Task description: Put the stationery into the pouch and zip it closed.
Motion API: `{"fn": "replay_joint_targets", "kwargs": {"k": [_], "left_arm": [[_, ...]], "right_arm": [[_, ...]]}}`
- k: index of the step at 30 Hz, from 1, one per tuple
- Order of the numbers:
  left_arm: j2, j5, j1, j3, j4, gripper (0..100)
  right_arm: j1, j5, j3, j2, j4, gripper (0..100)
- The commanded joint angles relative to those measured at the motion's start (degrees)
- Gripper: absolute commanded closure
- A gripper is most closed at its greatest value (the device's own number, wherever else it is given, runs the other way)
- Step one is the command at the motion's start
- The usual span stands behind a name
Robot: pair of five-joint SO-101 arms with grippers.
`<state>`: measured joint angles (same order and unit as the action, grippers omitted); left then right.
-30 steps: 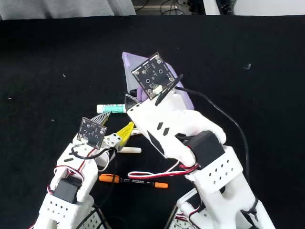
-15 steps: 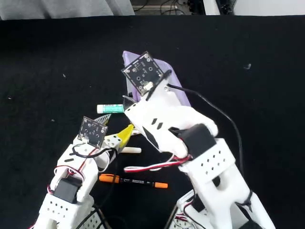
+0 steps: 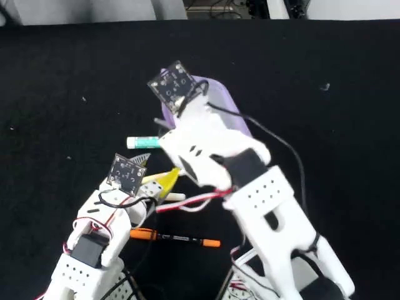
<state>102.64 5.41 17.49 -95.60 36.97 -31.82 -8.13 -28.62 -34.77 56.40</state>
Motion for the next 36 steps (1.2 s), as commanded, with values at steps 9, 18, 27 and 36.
{"fn": "replay_joint_targets", "kwargs": {"k": [9, 18, 27, 36], "left_arm": [[0.35, -0.18, 0.4, 5.32, 2.29, 75], [0.35, -0.09, 0.66, 9.01, 7.91, 75], [0.35, 0.0, 0.31, 1.27, -3.16, 75], [0.35, 4.66, 1.01, 0.48, -2.81, 75]], "right_arm": [[2.55, -0.7, 0.75, -0.04, -1.58, 98.7], [2.37, -3.34, 0.13, 0.13, -2.37, 98.7], [2.2, -3.34, 3.91, -0.04, 3.34, 98.7], [2.55, -3.34, 4.35, -0.04, 3.25, 98.7]]}}
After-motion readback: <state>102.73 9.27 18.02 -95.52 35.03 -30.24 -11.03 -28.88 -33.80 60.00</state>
